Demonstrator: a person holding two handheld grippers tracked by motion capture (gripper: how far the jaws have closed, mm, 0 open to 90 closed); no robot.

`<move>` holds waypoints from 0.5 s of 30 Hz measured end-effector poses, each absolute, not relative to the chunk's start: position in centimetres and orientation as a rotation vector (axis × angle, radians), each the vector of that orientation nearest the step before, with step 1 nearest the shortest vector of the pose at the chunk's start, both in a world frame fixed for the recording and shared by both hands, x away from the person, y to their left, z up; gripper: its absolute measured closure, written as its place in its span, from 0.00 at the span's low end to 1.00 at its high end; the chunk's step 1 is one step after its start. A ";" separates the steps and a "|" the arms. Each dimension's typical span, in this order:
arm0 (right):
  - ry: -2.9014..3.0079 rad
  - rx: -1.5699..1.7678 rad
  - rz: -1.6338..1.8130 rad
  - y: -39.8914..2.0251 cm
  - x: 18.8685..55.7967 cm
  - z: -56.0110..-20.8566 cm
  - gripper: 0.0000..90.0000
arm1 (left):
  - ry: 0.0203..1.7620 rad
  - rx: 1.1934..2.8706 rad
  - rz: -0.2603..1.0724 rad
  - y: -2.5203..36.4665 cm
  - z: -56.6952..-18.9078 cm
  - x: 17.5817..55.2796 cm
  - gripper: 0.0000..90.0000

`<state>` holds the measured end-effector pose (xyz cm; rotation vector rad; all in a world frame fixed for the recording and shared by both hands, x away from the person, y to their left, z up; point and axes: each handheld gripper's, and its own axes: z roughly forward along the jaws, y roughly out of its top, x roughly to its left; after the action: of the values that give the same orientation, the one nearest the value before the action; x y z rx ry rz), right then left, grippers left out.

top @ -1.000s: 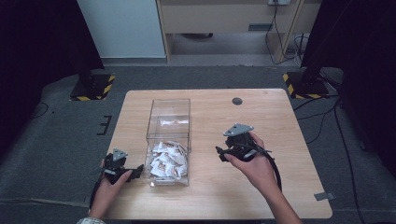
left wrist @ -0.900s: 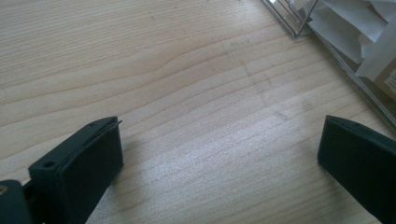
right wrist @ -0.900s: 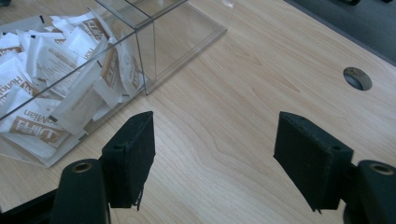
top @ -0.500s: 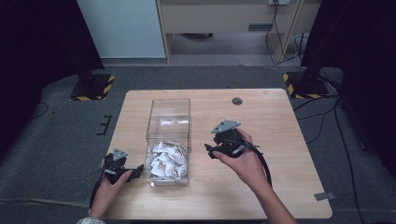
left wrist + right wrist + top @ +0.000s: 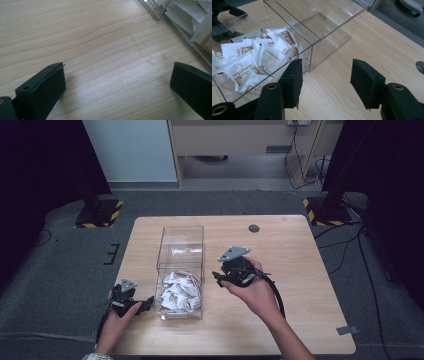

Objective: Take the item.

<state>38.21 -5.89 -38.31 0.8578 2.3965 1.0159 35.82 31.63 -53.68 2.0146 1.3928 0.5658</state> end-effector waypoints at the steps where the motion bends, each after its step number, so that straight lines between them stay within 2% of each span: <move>1: 2.389 0.862 1.017 -5.8 38.2 -38.3 0.51 | 1.393 2.015 0.566 31.6 -53.7 35.8 0.00; 15: 2.431 0.798 1.067 -3.7 37.8 -38.5 0.58 | 1.391 2.015 0.565 31.6 -53.7 35.9 0.00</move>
<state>37.82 -3.69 -38.50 0.7980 2.4314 1.0672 35.86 31.59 -53.69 2.0148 1.3910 0.5649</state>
